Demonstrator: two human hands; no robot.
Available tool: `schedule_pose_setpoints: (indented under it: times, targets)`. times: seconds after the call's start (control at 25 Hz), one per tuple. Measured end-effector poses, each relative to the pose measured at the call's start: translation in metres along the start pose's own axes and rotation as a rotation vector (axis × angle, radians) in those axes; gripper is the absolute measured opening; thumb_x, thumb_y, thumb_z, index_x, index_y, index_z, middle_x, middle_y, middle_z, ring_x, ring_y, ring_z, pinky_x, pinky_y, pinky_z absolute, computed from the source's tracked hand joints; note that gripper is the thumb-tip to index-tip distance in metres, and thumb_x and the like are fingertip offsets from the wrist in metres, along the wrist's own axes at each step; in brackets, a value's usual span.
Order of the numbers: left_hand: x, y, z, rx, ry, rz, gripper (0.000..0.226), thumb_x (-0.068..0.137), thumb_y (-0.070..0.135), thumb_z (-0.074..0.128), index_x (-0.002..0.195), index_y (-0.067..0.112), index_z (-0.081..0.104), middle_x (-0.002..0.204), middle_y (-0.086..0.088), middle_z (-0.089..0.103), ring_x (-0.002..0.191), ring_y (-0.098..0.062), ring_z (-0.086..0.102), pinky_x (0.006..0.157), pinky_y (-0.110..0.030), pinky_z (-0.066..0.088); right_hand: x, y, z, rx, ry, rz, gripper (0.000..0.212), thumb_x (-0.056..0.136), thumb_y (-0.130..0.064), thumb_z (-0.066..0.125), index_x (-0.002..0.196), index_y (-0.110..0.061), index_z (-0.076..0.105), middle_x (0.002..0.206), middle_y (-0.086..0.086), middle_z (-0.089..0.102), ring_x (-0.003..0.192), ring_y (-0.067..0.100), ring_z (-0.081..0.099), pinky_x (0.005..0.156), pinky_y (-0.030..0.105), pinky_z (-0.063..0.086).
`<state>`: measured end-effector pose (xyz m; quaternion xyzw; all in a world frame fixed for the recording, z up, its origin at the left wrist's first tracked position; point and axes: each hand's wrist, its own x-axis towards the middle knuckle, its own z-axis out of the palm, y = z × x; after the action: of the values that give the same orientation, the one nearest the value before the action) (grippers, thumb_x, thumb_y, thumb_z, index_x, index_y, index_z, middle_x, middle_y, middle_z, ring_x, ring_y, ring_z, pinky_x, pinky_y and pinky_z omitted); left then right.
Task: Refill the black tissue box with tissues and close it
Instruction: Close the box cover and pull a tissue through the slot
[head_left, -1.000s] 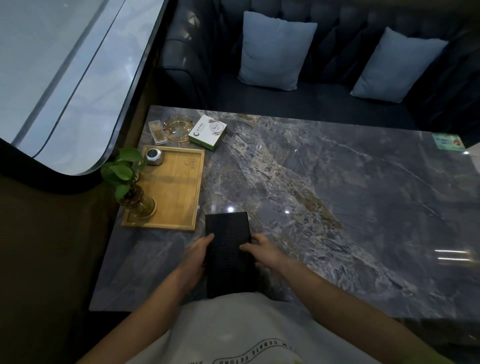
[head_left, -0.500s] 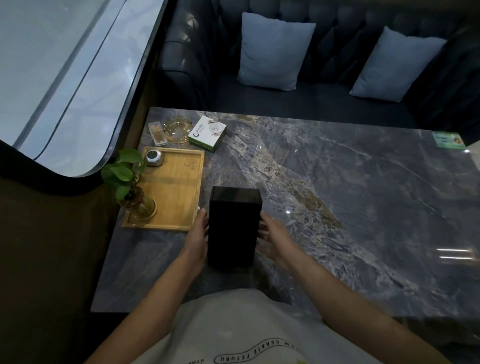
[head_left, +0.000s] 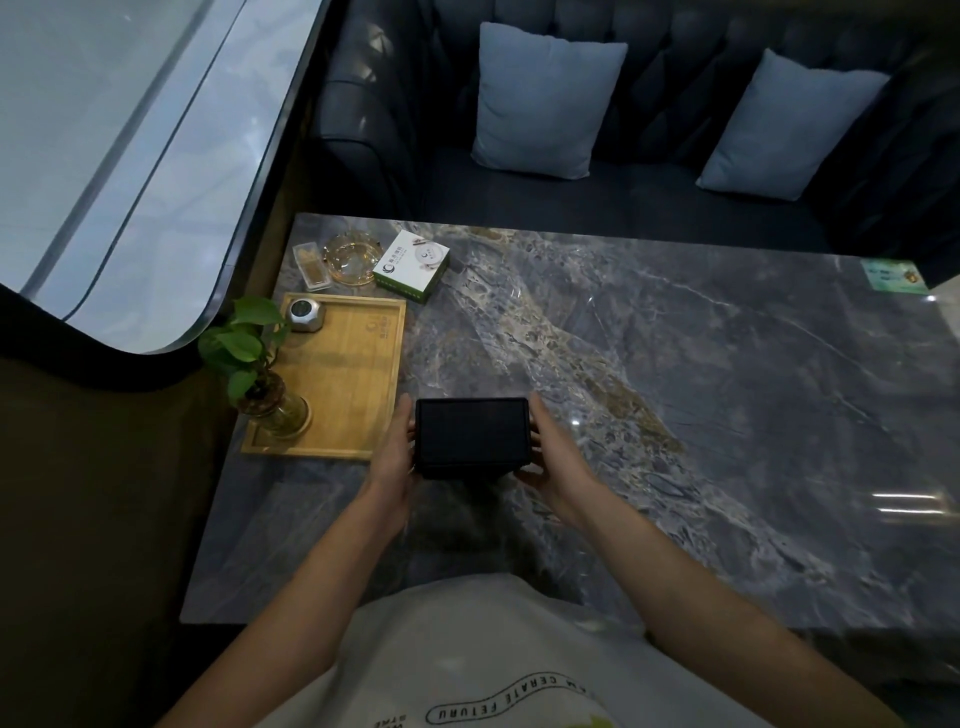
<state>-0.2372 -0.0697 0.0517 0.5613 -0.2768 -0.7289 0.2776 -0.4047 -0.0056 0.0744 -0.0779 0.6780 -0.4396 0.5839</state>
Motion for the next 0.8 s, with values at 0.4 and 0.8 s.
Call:
schedule_pose_setpoints:
  times: [0.4,0.8]
  targets:
    - [-0.006,-0.005,-0.002,-0.043,-0.065,-0.076,0.031,0.085,0.036,0.045,0.083,0.017,0.069,0.07,-0.002,0.068,0.071,-0.02,0.063,0.062,-0.031,0.05,0.011,0.007,-0.006,-0.052,0.007,-0.018,0.034,0.09,-0.054,0.057,0.087,-0.022,0.068,0.08,-0.007,0.074,0.086,0.011,0.068,0.076,0.033,0.051]
    - [0.007,-0.016,-0.011,-0.011,-0.106,-0.013,0.051,0.073,-0.015,0.041,0.095,0.024,0.065,0.081,0.005,0.077,0.071,-0.008,0.073,0.055,-0.022,0.056,0.019,0.026,-0.009,-0.036,0.017,-0.082,0.043,0.079,0.013,0.055,0.117,-0.009,0.052,0.113,0.009,0.066,0.099,0.018,0.064,0.072,0.025,0.05]
